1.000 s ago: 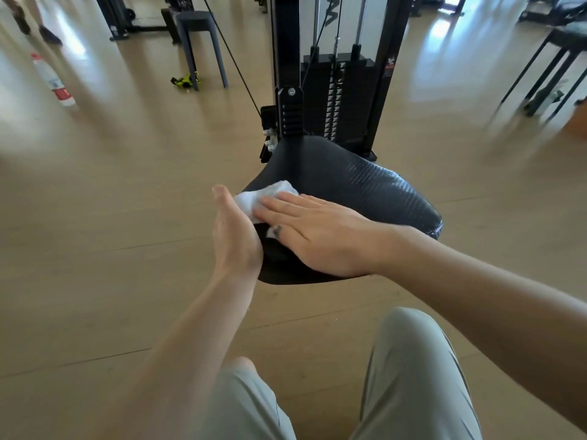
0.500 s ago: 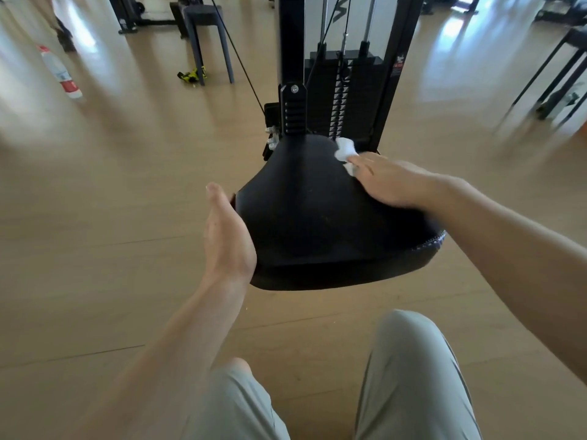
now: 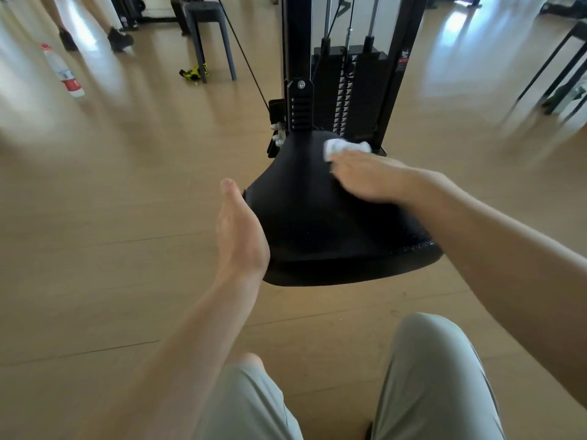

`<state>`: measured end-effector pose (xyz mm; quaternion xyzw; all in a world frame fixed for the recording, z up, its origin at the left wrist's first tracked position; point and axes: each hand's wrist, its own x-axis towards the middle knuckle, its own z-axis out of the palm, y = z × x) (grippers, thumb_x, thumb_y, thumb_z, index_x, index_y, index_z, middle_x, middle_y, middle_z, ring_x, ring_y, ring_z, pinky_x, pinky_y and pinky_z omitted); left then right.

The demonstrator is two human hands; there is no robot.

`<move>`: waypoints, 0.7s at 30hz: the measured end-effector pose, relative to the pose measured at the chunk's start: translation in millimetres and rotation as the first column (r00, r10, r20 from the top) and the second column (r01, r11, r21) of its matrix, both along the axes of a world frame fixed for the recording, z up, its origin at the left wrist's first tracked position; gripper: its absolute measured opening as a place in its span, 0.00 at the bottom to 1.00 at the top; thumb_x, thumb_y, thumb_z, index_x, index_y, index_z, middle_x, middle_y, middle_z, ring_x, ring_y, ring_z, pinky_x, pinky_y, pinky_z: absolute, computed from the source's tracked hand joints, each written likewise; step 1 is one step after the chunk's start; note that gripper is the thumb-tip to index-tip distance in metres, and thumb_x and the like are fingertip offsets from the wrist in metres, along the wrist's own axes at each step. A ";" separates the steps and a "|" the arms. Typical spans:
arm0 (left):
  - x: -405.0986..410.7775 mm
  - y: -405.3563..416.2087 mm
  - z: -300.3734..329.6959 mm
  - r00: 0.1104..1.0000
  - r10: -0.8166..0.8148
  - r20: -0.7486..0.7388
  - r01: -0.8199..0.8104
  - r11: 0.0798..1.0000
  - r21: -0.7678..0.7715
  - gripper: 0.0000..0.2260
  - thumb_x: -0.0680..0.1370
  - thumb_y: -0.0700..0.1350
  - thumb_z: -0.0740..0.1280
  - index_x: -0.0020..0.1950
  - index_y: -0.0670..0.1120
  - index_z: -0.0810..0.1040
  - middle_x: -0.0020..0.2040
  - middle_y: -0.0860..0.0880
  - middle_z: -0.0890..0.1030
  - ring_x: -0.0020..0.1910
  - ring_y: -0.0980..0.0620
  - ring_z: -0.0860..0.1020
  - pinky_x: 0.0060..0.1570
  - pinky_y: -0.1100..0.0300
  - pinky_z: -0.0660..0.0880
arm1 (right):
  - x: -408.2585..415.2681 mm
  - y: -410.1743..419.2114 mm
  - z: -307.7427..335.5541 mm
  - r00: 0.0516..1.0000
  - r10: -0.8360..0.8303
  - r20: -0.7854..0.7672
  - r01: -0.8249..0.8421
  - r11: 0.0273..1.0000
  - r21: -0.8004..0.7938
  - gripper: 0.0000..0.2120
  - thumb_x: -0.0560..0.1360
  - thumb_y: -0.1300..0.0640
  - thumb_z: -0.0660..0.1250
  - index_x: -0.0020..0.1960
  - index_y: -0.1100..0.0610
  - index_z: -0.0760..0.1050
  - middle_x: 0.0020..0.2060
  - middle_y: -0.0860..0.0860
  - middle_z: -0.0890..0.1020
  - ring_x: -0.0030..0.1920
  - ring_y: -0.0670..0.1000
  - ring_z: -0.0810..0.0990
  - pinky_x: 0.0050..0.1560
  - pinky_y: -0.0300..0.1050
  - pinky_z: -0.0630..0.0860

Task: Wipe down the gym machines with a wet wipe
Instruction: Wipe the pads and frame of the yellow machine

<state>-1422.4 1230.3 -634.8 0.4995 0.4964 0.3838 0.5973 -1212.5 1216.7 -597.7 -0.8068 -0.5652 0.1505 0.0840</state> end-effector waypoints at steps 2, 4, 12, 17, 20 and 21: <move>-0.2 0.4 1.3 1.000 0.002 0.023 -0.001 1.000 -0.014 0.36 0.76 0.70 0.43 0.53 0.46 0.80 0.51 0.49 0.85 0.55 0.47 0.81 0.62 0.48 0.75 | -36.9 2.0 2.5 0.981 0.183 0.060 -0.186 0.982 0.041 0.19 0.86 0.60 0.49 0.72 0.64 0.69 0.72 0.63 0.69 0.73 0.63 0.67 0.70 0.60 0.67; 0.6 4.0 -0.2 0.999 0.006 0.053 -0.004 0.999 -0.041 0.37 0.73 0.72 0.45 0.55 0.48 0.81 0.53 0.49 0.85 0.57 0.46 0.81 0.65 0.44 0.74 | -64.4 -29.1 7.4 0.950 0.300 0.085 -0.304 0.952 0.043 0.22 0.87 0.55 0.48 0.80 0.58 0.61 0.79 0.56 0.62 0.78 0.55 0.60 0.77 0.53 0.58; 2.3 2.6 -1.2 0.995 0.016 0.101 -0.006 0.995 -0.098 0.38 0.71 0.74 0.46 0.58 0.49 0.81 0.55 0.50 0.85 0.59 0.46 0.81 0.66 0.43 0.73 | -82.1 -138.7 5.7 0.932 0.316 0.180 -0.328 0.944 0.043 0.30 0.82 0.42 0.34 0.83 0.44 0.47 0.82 0.40 0.46 0.80 0.39 0.41 0.80 0.40 0.40; -1.4 2.6 1.7 0.991 0.023 0.130 -0.003 0.989 -0.150 0.43 0.69 0.77 0.48 0.65 0.49 0.80 0.59 0.49 0.85 0.61 0.48 0.81 0.69 0.48 0.71 | -112.0 -77.3 5.7 0.946 0.286 0.153 -0.298 0.953 0.059 0.26 0.86 0.49 0.44 0.83 0.52 0.52 0.83 0.47 0.53 0.81 0.46 0.48 0.80 0.43 0.45; -3.5 0.6 4.6 0.980 -0.013 0.198 0.056 0.976 -0.212 0.41 0.70 0.75 0.50 0.63 0.46 0.81 0.57 0.45 0.86 0.58 0.46 0.83 0.67 0.47 0.74 | -123.7 -95.8 5.9 0.924 0.364 0.115 -0.372 0.927 0.055 0.26 0.86 0.47 0.43 0.83 0.47 0.47 0.82 0.42 0.48 0.81 0.41 0.42 0.80 0.40 0.39; -4.1 -0.2 4.4 0.982 -0.030 0.187 0.064 0.981 -0.182 0.39 0.71 0.74 0.49 0.60 0.48 0.82 0.55 0.46 0.86 0.57 0.46 0.84 0.67 0.46 0.74 | -116.3 -108.6 6.5 0.924 0.364 0.116 -0.371 0.927 0.047 0.26 0.86 0.47 0.43 0.83 0.45 0.47 0.82 0.40 0.48 0.81 0.39 0.42 0.80 0.40 0.39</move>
